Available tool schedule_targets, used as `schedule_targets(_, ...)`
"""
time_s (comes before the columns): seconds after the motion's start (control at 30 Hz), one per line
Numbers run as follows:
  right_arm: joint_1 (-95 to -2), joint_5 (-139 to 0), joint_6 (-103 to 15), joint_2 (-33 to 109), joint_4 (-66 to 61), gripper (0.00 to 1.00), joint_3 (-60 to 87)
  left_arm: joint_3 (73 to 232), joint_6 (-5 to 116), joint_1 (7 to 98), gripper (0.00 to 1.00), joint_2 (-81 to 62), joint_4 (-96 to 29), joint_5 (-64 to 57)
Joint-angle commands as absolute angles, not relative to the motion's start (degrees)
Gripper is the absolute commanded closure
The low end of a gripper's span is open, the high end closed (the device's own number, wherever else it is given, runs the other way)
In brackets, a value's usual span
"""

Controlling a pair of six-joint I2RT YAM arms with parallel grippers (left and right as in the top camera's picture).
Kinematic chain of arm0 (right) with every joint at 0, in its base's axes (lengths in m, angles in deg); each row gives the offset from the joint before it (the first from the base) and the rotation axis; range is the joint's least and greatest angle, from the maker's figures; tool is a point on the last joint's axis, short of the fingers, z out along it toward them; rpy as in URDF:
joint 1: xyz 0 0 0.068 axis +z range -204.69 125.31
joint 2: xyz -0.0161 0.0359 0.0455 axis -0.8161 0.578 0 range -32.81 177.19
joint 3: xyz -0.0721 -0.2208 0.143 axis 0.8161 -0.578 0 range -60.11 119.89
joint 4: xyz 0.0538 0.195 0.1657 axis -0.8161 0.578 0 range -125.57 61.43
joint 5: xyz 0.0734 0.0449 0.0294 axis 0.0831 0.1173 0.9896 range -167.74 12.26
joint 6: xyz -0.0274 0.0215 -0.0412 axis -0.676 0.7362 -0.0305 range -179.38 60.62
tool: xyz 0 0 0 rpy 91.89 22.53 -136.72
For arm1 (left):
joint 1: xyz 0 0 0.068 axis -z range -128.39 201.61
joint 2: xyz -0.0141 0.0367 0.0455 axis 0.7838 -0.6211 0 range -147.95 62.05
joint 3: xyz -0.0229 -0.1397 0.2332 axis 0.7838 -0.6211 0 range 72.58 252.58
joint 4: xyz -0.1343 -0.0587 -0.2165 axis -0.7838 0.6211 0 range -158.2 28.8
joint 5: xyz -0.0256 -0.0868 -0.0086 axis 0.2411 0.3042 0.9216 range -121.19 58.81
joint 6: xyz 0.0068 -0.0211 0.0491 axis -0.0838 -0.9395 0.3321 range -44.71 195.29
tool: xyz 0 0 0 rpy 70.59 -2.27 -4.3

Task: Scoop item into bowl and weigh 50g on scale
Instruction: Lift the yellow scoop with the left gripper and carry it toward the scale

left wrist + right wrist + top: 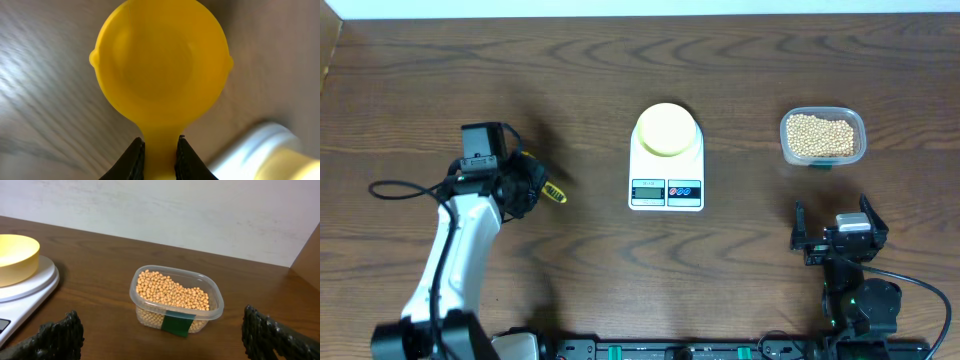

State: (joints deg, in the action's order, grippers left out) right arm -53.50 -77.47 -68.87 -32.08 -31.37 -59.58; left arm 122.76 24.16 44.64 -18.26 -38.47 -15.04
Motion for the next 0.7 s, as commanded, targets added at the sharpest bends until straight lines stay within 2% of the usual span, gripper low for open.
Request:
schedule_targets(0.0,-53.6,-77.4,-68.4,-32.3,-31.3,0.01,-59.8,122.4,24.7,44.7,0.81,-13.3,-38.3,-2.6)
schedule_targets(0.2,-53.6,-76.9,-68.2,-32.3,-32.1,0.01,-59.8,122.4,24.0,46.5,0.81,-8.9,-38.3,8.6)
schedule_targets(0.33,-53.6,-59.5,-56.9,-32.3,-34.6,0.01,-59.8,122.4,22.9,49.6,0.82,-8.6,-38.4,12.0)
schedule_targets(0.37,-53.6,-50.8,-52.9,-32.3,-37.9,0.01,-59.8,122.4,21.2,51.3,0.81,-8.6,-38.4,12.2)
schedule_targets(0.43,-53.6,-43.4,-48.2,-32.3,-43.0,0.01,-59.8,122.4,19.5,53.9,0.81,-8.6,-39.8,12.1)
schedule_targets(0.47,-53.6,-38.9,-43.8,-32.3,-51.7,0.01,-59.8,122.4,19.5,56.1,0.81,-8.6,-42.1,12.1)
schedule_targets(0.5,-53.6,-36.6,-42.0,-32.3,-59.2,0.01,-59.8,122.4,18.6,57.5,0.81,-8.6,-43.9,12.1)
schedule_targets(0.57,-53.6,-36.9,-39.6,-32.3,-65.0,0.01,-58.7,122.4,17.1,59.0,0.81,-8.6,-45.9,12.1)
schedule_targets(0.6,-53.6,-37.2,-39.7,-32.3,-64.7,0.01,-57.4,122.4,16.7,59.5,0.81,-8.6,-46.5,12.1)
schedule_targets(0.63,-53.7,-37.4,-39.7,-32.1,-63.2,0.01,-55.5,122.4,16.4,60.0,0.87,-8.6,-47.1,12.1)
schedule_targets(0.67,-53.9,-37.8,-40.1,-31.4,-59.9,0.01,-52.8,122.4,16.0,60.4,0.88,-8.6,-47.4,12.1)
